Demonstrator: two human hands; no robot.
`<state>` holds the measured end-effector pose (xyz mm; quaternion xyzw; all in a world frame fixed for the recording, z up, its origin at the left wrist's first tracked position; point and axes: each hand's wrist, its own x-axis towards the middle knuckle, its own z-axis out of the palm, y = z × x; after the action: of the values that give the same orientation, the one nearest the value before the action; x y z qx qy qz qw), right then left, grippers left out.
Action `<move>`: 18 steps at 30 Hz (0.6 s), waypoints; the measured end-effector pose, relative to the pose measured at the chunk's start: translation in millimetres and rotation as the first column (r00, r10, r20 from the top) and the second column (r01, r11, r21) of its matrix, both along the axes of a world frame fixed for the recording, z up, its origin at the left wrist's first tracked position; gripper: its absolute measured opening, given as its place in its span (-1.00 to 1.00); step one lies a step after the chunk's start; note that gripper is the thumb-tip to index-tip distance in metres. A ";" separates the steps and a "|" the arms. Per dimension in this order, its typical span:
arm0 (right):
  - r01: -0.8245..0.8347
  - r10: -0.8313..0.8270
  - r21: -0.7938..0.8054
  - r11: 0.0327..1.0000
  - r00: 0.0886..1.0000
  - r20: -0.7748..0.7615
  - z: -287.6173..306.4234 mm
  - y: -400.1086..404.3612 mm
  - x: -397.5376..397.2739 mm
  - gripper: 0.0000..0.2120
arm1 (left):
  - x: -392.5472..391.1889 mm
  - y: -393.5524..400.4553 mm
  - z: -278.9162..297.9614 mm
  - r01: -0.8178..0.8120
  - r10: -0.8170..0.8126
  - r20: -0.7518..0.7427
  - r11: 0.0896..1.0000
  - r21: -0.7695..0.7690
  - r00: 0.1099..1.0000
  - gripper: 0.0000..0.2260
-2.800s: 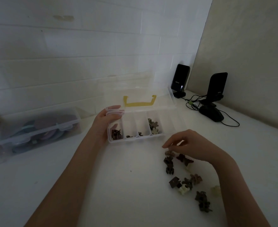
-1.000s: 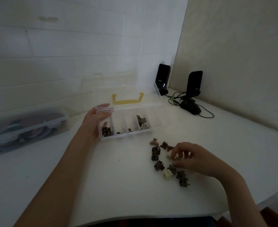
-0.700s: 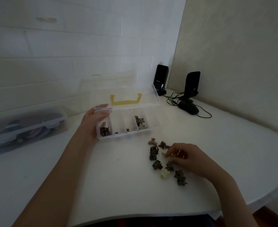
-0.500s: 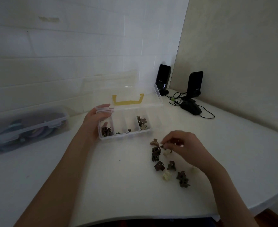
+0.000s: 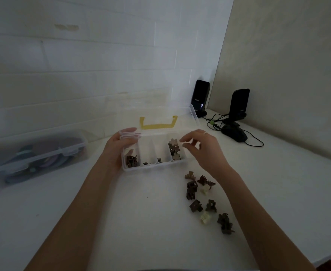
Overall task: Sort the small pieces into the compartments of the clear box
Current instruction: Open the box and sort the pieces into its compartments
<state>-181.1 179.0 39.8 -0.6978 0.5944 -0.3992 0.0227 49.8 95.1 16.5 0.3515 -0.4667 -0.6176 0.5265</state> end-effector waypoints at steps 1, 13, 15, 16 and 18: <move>0.013 -0.013 -0.009 1.000 1.000 0.020 -2.1 5.2 -5.6 -0.86 | 0.2 -0.4 0.1 -0.001 0.001 -0.001 1.000 0.004 1.000 -0.76; -0.162 0.154 0.188 0.969 0.986 0.057 -10.0 61.3 -35.3 -0.73 | -0.8 -0.7 0.1 0.001 -0.001 -0.014 1.000 0.012 1.000 -0.77; -0.181 0.173 0.244 0.953 0.984 0.052 -14.3 65.3 -32.8 -0.73 | -0.4 -0.9 0.1 0.000 0.000 -0.010 1.000 0.012 1.000 -0.77; -0.188 0.180 0.263 0.946 0.982 0.054 -17.0 66.8 -31.5 -0.75 | -0.4 -1.1 0.1 -0.001 0.001 -0.005 1.000 0.014 1.000 -0.77; -0.197 0.188 0.271 0.942 0.980 0.059 -21.6 68.7 -29.9 -0.76 | -0.7 -1.3 -0.1 -0.002 0.002 0.003 1.000 0.017 1.000 -0.77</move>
<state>-211.0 247.7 18.2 -0.7359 0.5727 -0.3197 0.1678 49.2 93.8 16.4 0.3575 -0.4619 -0.6205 0.5233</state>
